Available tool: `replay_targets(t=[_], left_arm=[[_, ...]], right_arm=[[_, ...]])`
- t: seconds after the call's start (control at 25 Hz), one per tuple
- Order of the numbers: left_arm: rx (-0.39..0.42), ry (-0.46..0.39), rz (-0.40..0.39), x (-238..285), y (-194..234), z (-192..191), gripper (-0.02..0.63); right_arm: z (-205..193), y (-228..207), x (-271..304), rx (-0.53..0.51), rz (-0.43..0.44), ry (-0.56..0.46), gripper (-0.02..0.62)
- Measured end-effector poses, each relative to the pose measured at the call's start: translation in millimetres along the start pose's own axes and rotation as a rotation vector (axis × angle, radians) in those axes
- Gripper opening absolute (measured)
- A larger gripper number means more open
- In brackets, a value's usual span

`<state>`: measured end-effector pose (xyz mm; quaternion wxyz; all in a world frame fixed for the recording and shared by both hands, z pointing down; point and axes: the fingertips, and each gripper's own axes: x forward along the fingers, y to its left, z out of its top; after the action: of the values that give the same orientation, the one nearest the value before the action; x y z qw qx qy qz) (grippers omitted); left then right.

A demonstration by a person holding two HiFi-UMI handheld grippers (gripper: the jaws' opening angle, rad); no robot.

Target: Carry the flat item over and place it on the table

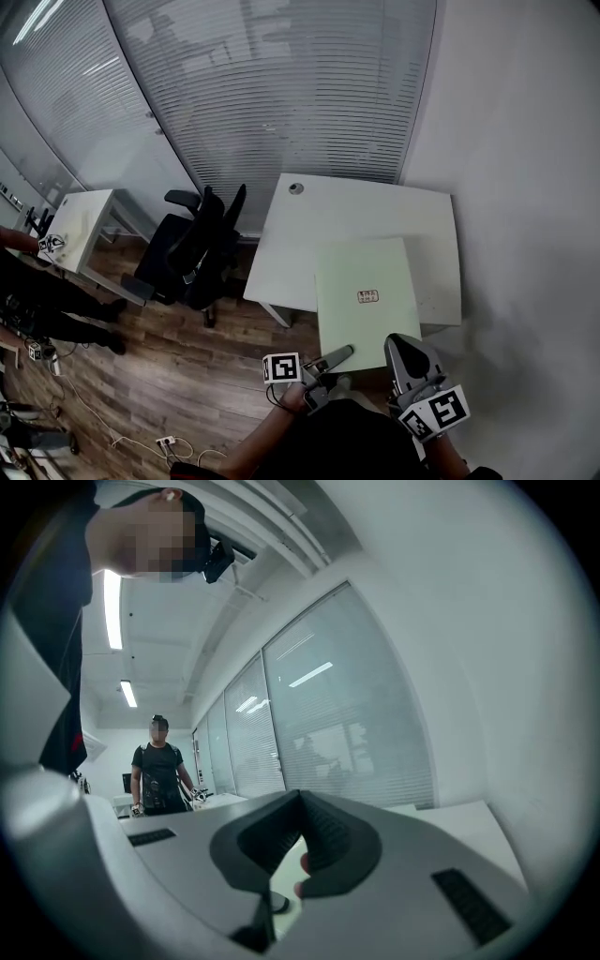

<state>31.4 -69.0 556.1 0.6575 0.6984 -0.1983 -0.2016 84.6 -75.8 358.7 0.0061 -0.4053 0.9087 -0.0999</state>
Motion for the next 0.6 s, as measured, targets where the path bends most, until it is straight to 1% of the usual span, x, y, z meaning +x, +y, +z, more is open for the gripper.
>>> replay_targets(t=[0.08,0.16,0.36,0.6], left_arm=[[0.028,0.000,0.027,3,15,5,0.276],[0.031,-0.005,0.031,4,21,7,0.276],[0.018,-0.020,0.030,5,30,15,0.276],[-0.011,-0.034,0.028,11,48,25,0.276]], right_arm=[[-8,-5,5,0.005,0.012,0.010,0.000],[-10,-6,10,0.002,0.024,0.015,0.000],[-11,-2,29,-0.011,0.057,0.029,0.000],[-14,-5,45,-0.001,0.066,0.051,0.000]])
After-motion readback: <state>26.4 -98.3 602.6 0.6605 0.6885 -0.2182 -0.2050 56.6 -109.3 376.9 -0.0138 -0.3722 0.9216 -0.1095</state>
